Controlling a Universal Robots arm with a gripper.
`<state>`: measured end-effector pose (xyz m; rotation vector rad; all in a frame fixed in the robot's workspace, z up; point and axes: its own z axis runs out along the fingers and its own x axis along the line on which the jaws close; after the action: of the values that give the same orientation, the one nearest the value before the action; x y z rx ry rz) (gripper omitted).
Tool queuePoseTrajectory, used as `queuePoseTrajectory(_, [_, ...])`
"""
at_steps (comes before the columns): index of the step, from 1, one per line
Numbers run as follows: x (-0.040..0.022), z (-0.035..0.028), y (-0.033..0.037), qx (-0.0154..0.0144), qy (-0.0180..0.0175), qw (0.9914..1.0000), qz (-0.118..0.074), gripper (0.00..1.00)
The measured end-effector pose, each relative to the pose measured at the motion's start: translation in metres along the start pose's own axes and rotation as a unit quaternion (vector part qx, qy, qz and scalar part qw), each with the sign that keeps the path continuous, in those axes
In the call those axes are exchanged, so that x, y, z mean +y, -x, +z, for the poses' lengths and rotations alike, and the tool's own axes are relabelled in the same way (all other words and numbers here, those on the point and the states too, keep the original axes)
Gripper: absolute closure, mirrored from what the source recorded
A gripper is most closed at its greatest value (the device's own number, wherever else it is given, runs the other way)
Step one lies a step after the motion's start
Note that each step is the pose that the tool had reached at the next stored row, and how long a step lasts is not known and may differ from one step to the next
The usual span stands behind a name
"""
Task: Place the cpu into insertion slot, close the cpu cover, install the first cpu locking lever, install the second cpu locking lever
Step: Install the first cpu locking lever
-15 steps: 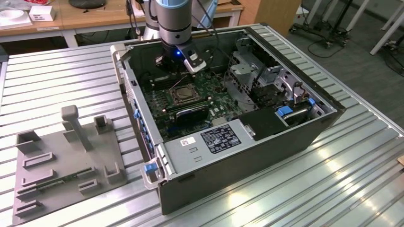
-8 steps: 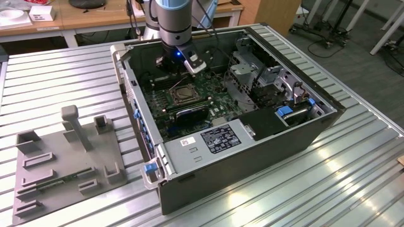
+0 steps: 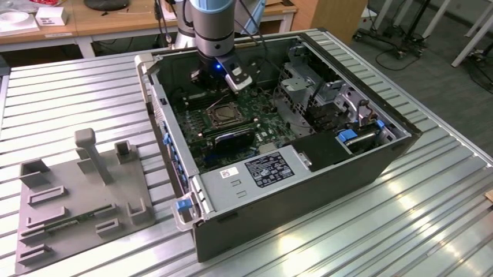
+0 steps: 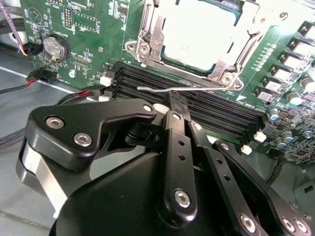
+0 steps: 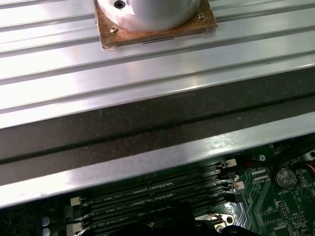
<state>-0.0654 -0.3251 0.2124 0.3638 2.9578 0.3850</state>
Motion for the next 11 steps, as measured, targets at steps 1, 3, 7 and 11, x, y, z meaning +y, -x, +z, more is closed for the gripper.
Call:
queuePoseTrajectory(1, [0.0000, 0.0000, 0.0001, -0.0001, -0.0003, 1.00000, 0.000, 0.89])
queuePoseTrajectory(3, [0.0000, 0.0001, 0.0003, -0.0002, -0.0007, 1.00000, 0.000, 0.89])
queuePoseTrajectory(7, [0.0001, 0.0004, 0.0007, -0.0006, -0.0017, 1.00000, 0.001, 0.89])
queuePoseTrajectory(11, [-0.0001, 0.0015, 0.0007, -0.0007, -0.0016, 1.00000, 0.001, 0.89])
